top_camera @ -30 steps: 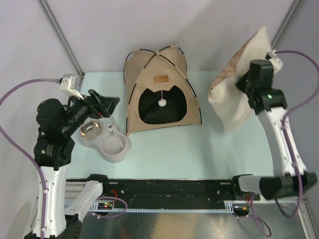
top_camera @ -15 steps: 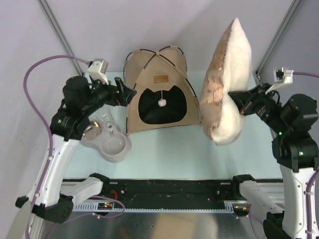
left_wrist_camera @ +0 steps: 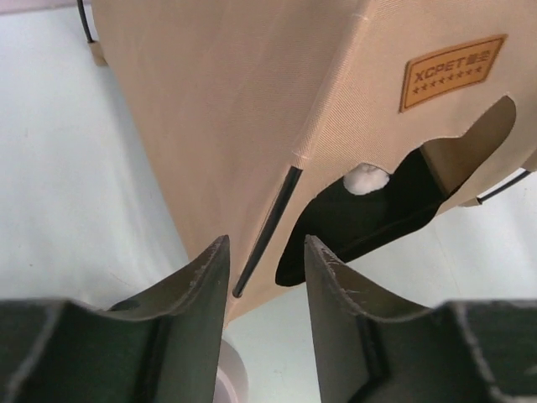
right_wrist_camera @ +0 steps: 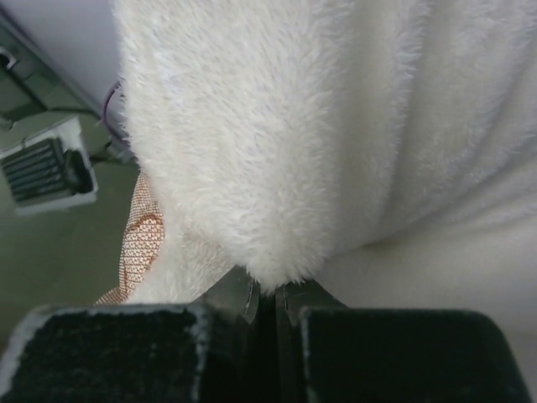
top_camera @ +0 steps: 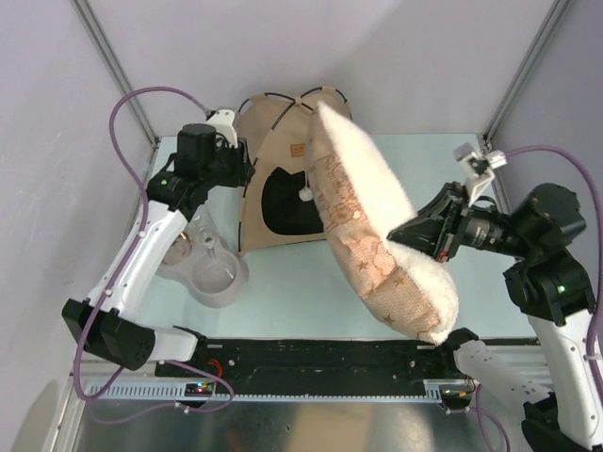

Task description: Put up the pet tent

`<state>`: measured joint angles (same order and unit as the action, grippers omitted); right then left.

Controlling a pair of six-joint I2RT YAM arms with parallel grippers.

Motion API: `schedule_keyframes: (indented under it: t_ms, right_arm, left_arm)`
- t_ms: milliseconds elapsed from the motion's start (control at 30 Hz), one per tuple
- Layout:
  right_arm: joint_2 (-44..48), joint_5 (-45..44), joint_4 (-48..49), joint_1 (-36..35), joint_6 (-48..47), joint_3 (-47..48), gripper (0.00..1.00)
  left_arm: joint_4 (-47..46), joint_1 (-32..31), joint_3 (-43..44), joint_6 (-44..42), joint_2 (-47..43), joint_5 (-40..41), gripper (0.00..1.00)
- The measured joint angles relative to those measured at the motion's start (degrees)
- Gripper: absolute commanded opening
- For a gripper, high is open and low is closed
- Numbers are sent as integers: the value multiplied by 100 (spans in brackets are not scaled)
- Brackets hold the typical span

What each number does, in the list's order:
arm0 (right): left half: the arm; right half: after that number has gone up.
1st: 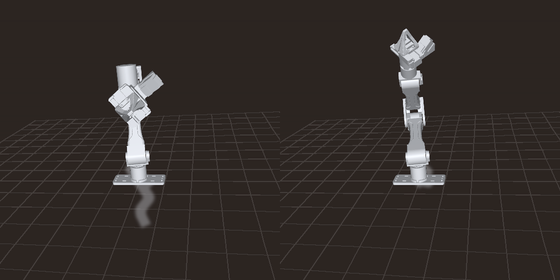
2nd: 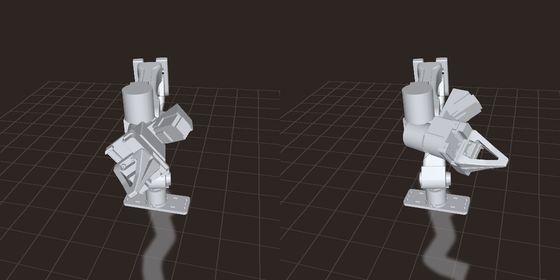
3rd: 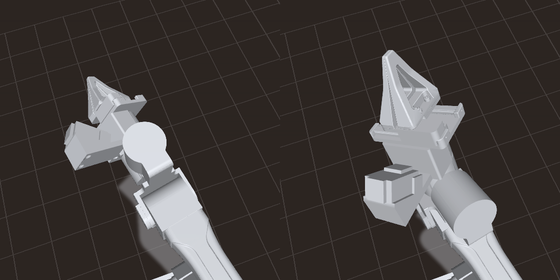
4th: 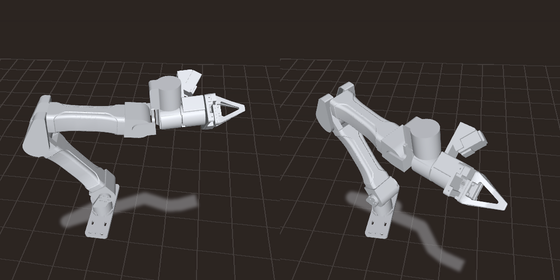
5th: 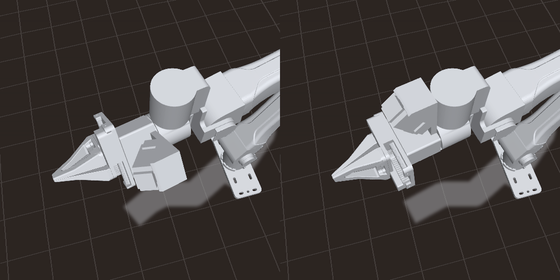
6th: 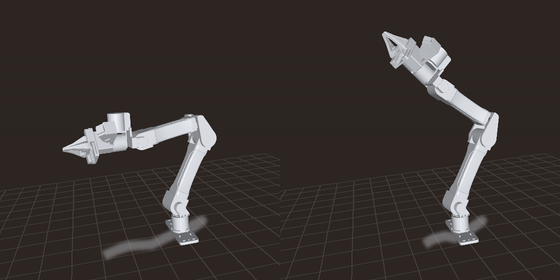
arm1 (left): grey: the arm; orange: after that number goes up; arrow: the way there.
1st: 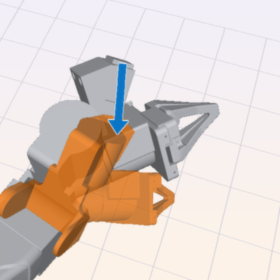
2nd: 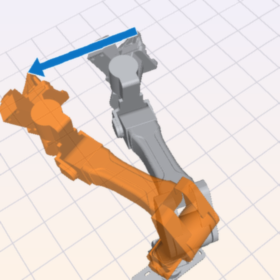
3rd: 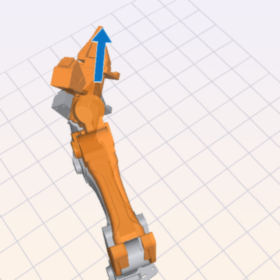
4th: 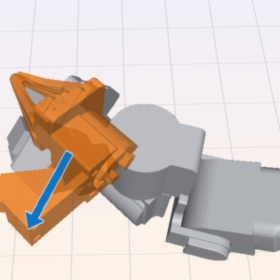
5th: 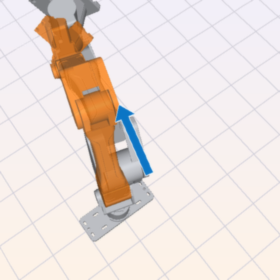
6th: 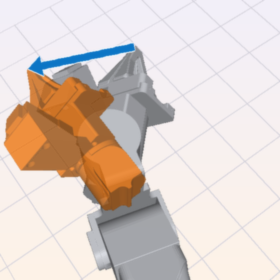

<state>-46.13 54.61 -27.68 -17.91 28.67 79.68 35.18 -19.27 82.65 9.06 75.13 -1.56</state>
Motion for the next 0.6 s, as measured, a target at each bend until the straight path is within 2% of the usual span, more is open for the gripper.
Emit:
schedule_keyframes:
  t_ms: [267,600]
  right_arm:
    - [-544,-332,-212,-1237,-387,-317,0]
    - [-1064,-1099,28,-1427,-505,-1213,0]
  left_arm:
    - [-350,0,-107,-68,343,20,30]
    - [-815,-7,-463,-205,428,-26,14]
